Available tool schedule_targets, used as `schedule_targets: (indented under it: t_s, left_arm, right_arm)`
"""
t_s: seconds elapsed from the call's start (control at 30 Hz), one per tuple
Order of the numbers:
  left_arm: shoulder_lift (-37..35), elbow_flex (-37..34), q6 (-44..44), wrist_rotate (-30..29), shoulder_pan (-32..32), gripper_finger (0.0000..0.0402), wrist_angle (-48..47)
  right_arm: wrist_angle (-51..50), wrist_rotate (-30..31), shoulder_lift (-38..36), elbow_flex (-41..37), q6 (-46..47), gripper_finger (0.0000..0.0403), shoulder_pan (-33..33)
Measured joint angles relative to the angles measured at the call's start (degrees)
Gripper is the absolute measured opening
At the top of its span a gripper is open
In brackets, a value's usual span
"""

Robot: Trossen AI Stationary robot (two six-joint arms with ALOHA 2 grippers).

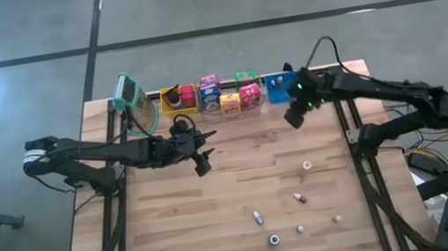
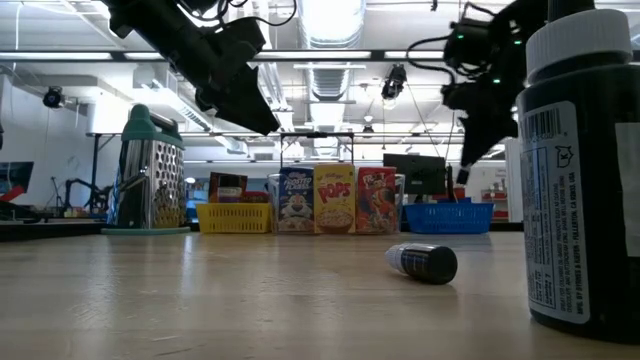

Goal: Pick & Place Kitchen Items
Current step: Put the right purple bottle into the blue bin

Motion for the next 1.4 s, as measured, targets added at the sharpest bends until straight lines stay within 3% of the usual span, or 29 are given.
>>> schedule_targets:
  t_s: [0.17,0.37,0.53,0.83,1.4]
  left_arm:
    - [0.0,0.0,0.0,0.0,0.0,0.0243,0.0]
    - [0.0,0.01,0.0,0.0,0.01,0.0243,-0.01]
    - [0.0,0.0,0.0,0.0,0.02,0.0243,0.0]
    - [0.0,0.0,0.0,0.0,0.01,0.0243,0.0]
    - [0.0,0.01,0.0,0.0,0.0,0.0243,-0.02]
  right_arm:
    - [-0.97,-0.47,8.39,10.06,-5.58,0.0058,-1.82]
    - [-10.79,-0.17,20.46,24.0,-9.42,0.0057,-5.62]
    - [-11.37,-0.36,27.58,29.59,-11.78,0.0058,-8.01]
    - [-10.54,-1.63,34.85,32.7,-15.86,0.0058,-11.38]
    - [-5.02,-2.23,36.04,30.93,-21.63,0.0057,-13.8]
